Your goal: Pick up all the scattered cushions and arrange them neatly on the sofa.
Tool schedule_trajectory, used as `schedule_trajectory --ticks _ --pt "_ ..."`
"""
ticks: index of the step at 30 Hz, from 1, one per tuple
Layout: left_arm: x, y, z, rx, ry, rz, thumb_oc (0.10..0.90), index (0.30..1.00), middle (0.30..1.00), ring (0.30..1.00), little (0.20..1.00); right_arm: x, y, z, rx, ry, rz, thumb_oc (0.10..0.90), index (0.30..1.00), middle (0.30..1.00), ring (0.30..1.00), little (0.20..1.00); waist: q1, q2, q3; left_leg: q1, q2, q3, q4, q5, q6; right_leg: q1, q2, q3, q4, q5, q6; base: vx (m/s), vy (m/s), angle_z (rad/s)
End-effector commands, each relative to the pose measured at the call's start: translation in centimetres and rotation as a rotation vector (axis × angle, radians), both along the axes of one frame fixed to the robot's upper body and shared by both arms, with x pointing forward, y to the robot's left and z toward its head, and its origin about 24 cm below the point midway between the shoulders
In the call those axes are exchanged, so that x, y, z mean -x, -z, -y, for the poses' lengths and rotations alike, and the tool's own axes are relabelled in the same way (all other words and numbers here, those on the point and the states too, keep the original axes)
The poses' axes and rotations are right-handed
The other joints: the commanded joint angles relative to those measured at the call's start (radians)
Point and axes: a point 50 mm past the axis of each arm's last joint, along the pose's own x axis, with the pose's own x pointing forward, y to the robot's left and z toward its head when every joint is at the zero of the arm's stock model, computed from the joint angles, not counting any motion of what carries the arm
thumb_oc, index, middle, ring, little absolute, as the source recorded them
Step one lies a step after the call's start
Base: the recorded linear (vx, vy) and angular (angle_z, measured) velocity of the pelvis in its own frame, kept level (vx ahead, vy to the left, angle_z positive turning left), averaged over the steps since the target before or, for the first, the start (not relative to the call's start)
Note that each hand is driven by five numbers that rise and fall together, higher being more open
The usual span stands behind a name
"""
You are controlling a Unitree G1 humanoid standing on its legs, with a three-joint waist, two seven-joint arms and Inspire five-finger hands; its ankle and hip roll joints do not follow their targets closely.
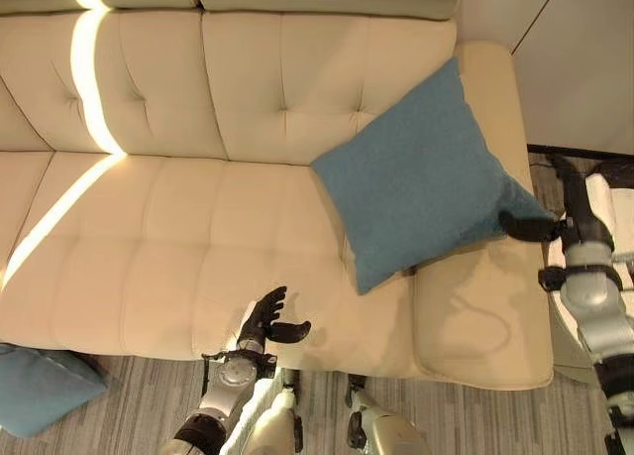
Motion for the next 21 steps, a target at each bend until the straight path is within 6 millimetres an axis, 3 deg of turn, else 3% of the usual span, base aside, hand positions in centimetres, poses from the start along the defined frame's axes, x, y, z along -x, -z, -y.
schedule_trajectory --ticks 1,10,13,18,20,21 --pt "-1.3 -2.0 -0.2 0.027 0.003 0.130 0.800 0.900 0.900 0.900 0.900 0.1 -3.9 0.9 -0.042 0.000 0.169 0.800 0.900 0.900 0.900 0.900 0.002 -0.080 -0.063 0.028 0.038 0.034 0.066 -0.170 -0.044 -0.019 -0.075 0.111 0.033 -0.098 0.079 0.02 -0.048 0.07" --pt "-2.4 -3.1 -0.5 0.041 -0.007 0.166 0.800 0.900 0.900 0.900 0.900 -1.5 -6.2 2.8 -0.192 0.085 0.221 0.800 0.900 0.900 0.900 0.900 0.021 -0.082 -0.024 -0.054 0.045 0.028 0.163 -0.194 -0.056 -0.063 -0.072 0.106 0.055 -0.105 0.060 0.00 -0.064 0.10" --pt "-2.9 -3.8 -0.6 0.053 -0.011 0.192 0.800 0.900 0.900 0.900 0.900 -2.2 -6.3 3.1 -0.321 0.082 0.226 0.800 0.900 0.900 0.900 0.900 0.033 -0.076 -0.014 -0.077 0.048 0.033 0.175 -0.199 -0.061 -0.089 -0.068 0.113 0.062 -0.105 0.056 0.00 -0.044 -0.01" --pt "-3.9 -5.2 -0.5 0.095 -0.033 0.247 0.800 0.900 0.900 0.900 0.900 -3.2 -5.7 1.6 -0.403 0.003 0.204 0.800 0.900 0.900 0.900 0.900 0.035 -0.069 -0.012 -0.091 0.050 0.040 0.168 -0.192 -0.064 -0.116 -0.068 0.117 0.068 -0.103 0.056 0.01 -0.029 -0.03" --pt "-4.6 -6.2 -0.1 0.125 -0.045 0.285 0.800 0.900 0.900 0.900 0.900 -3.7 -5.4 0.2 -0.408 -0.065 0.185 0.800 0.900 0.900 0.900 0.900 0.029 -0.067 -0.013 -0.091 0.050 0.045 0.159 -0.187 -0.065 -0.124 -0.068 0.121 0.070 -0.103 0.055 0.03 -0.030 -0.04" --pt "-5.6 -7.6 0.4 0.168 -0.065 0.337 0.800 0.900 0.900 0.900 0.900 -4.2 -5.1 -2.0 -0.370 -0.158 0.153 0.800 0.900 0.900 0.900 0.900 0.020 -0.067 -0.012 -0.088 0.051 0.051 0.149 -0.181 -0.067 -0.130 -0.068 0.126 0.071 -0.104 0.054 0.03 -0.037 -0.07"
